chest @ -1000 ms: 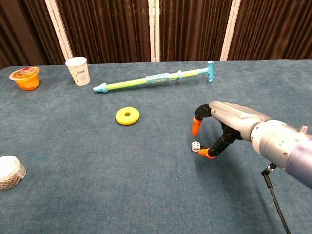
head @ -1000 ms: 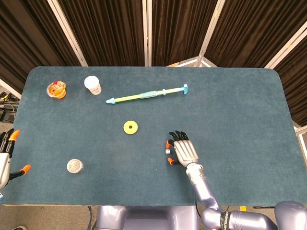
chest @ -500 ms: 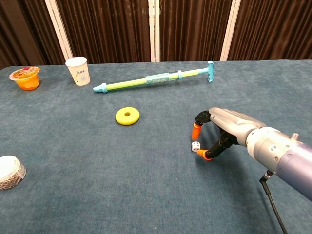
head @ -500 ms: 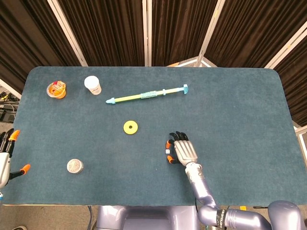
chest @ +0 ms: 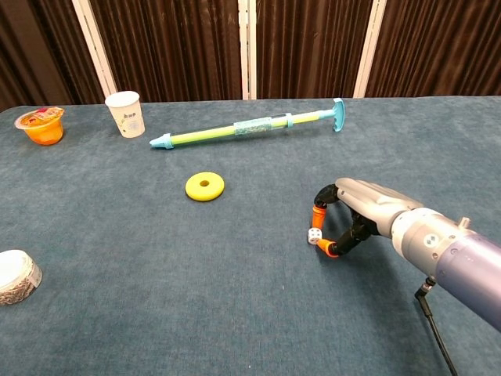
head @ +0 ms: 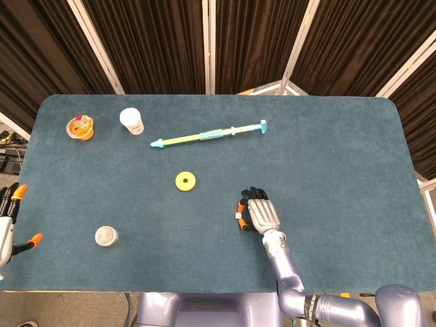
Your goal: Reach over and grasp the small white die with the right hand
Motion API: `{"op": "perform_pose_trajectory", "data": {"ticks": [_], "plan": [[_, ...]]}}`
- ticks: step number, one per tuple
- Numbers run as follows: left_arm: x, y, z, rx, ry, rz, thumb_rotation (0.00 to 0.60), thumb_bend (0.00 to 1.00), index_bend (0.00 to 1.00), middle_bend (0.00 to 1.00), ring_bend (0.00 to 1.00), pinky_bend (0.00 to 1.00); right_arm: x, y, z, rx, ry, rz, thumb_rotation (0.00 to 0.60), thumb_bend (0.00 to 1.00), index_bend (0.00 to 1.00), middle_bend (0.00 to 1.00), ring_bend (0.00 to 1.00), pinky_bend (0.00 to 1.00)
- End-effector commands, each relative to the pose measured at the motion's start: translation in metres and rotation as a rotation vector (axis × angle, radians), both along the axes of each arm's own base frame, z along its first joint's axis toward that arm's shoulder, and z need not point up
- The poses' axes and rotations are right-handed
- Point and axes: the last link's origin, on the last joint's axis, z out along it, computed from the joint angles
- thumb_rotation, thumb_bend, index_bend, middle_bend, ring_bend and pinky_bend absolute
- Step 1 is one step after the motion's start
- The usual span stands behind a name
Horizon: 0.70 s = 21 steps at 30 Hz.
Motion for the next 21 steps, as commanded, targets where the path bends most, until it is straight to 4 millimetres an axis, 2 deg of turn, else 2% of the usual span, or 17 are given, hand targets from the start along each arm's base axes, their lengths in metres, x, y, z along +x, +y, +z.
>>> {"op": "perform_pose_trajectory", "data": {"ticks": [1,5,10,15,21], "plan": [[0.0,0.0,0.0,-0.001,-0.001,0.001,0.6,0.03,0.0,0.0,0.0,0.0,0.001,0.0,0.0,-0.004,-0.006,0.0,0.6,0.36,0.59,0.22,0.0,0.0],[0.0,0.0,0.0,-0.003,0.001,0.001,0.6,0.03,0.0,0.0,0.0,0.0,0.005,0.0,0.003,-0.011,-0.023,0.009,0.6,0.37,0.6,0.22,0.0,0.0],[-0.001,-0.001,0.001,0.004,-0.001,0.003,0.6,0.03,0.0,0.0,0.0,0.0,0.013,-0.004,0.021,-0.057,-0.031,0.041,0.6,0.37,0.59,0.22,0.0,0.0],[-0.001,-0.002,0.002,0.005,0.0,0.004,0.6,0.03,0.0,0.0,0.0,0.0,0.014,-0.013,0.048,-0.127,-0.024,0.056,0.6,0.36,0.57,0.22,0.0,0.0],[0.0,-0.003,0.001,0.003,0.003,0.001,0.6,0.03,0.0,0.0,0.0,0.0,0.002,-0.025,0.086,-0.211,-0.011,0.026,0.6,0.34,0.53,0.19,0.0,0.0]]}}
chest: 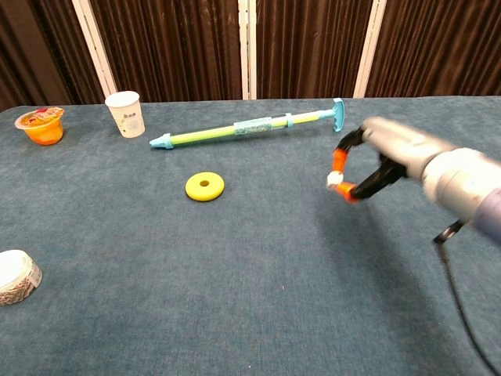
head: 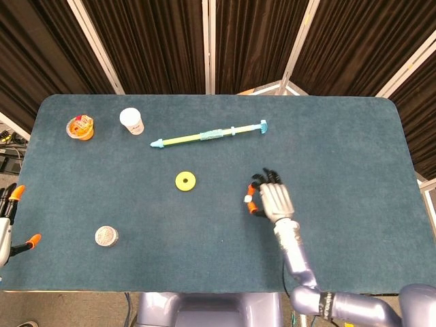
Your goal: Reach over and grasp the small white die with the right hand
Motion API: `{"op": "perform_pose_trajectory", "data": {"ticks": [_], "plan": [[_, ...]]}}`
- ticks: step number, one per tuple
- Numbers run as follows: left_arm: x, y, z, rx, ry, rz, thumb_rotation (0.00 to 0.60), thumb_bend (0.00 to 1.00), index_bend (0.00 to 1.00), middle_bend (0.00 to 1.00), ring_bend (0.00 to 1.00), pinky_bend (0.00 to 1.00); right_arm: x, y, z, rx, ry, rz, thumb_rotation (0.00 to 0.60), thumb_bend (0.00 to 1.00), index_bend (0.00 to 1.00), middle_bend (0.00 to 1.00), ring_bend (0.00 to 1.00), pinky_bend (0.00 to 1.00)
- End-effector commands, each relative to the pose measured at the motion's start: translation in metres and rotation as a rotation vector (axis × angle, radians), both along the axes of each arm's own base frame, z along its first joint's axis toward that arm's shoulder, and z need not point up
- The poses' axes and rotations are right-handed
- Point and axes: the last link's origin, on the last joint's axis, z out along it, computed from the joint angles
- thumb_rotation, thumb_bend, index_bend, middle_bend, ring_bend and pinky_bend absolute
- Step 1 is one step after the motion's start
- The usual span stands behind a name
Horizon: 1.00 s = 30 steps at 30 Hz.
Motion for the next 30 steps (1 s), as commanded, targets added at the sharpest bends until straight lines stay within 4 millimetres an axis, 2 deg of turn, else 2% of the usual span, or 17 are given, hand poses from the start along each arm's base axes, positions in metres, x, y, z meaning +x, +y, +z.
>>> {"op": "perform_pose_trajectory", "data": {"ticks": [1,6,17,23,24,26,30], "plan": [[0.001,0.0,-0.001,-0.001,0.002,-0.001,0.6,0.03,0.0,0.0,0.0,0.0,-0.009,-0.005,0.023,-0.05,-0.003,-0.029,0.6,0.32,0.51,0.18,0.0,0.0],[0.004,0.001,-0.003,-0.008,0.006,-0.012,0.6,0.03,0.0,0.0,0.0,0.0,-0.026,-0.005,0.047,-0.062,0.036,-0.053,0.6,0.24,0.35,0.1,0.0,0.0],[0.013,0.0,-0.005,-0.006,0.014,-0.055,0.6,0.03,0.0,0.0,0.0,0.0,-0.079,0.022,0.1,-0.148,0.088,-0.124,0.6,0.23,0.32,0.05,0.0,0.0],[0.017,-0.001,-0.006,-0.009,0.017,-0.073,0.6,0.03,0.0,0.0,0.0,0.0,-0.123,0.062,0.131,-0.168,0.099,-0.134,0.6,0.22,0.28,0.0,0.0,0.0],[0.019,-0.002,-0.007,-0.014,0.021,-0.08,0.6,0.03,0.0,0.0,0.0,0.0,-0.134,0.074,0.139,-0.17,0.113,-0.126,0.6,0.21,0.27,0.0,0.0,0.0],[0.02,-0.003,-0.009,-0.022,0.022,-0.087,0.6,0.03,0.0,0.0,0.0,0.0,-0.147,0.09,0.153,-0.177,0.122,-0.071,0.6,0.2,0.22,0.0,0.0,0.0],[0.02,-0.004,-0.011,-0.037,0.02,-0.087,0.6,0.03,0.0,0.0,0.0,0.0,-0.163,0.107,0.172,-0.221,0.146,-0.011,0.6,0.18,0.12,0.0,0.0,0.0]]}}
